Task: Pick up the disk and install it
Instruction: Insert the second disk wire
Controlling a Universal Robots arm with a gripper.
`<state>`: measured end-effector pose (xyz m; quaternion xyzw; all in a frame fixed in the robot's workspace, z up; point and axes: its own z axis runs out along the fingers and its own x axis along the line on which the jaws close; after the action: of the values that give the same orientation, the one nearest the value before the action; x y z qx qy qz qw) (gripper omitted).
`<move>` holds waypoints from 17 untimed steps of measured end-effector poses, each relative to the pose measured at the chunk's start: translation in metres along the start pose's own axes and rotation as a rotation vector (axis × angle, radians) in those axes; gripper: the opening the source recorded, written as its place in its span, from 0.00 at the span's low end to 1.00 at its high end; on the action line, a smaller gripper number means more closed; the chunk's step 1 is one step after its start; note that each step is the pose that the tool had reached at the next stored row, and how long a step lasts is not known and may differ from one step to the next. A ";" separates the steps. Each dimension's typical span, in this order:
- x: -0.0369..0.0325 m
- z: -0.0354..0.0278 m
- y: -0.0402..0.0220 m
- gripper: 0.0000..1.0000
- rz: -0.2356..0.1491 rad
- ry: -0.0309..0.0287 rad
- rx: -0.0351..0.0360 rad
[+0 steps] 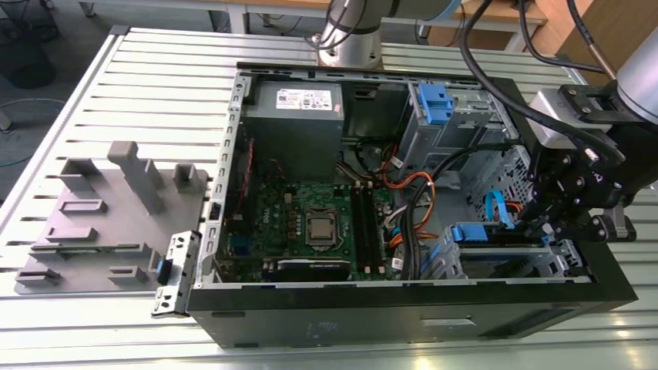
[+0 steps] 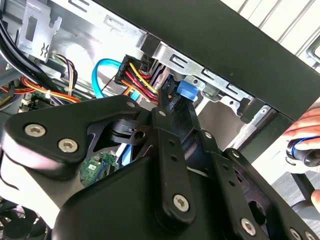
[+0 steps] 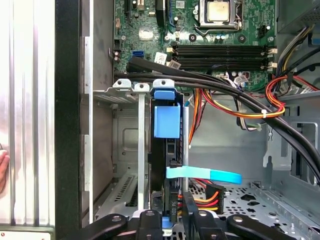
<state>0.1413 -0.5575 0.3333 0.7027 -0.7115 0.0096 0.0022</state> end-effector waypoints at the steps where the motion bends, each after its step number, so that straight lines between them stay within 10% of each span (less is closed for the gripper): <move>1: 0.0000 0.0000 0.0000 0.30 0.000 0.0000 0.0000; 17: 0.0000 -0.0001 -0.0001 0.16 0.000 0.0002 0.0000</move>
<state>0.1415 -0.5575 0.3334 0.7026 -0.7115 0.0096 0.0022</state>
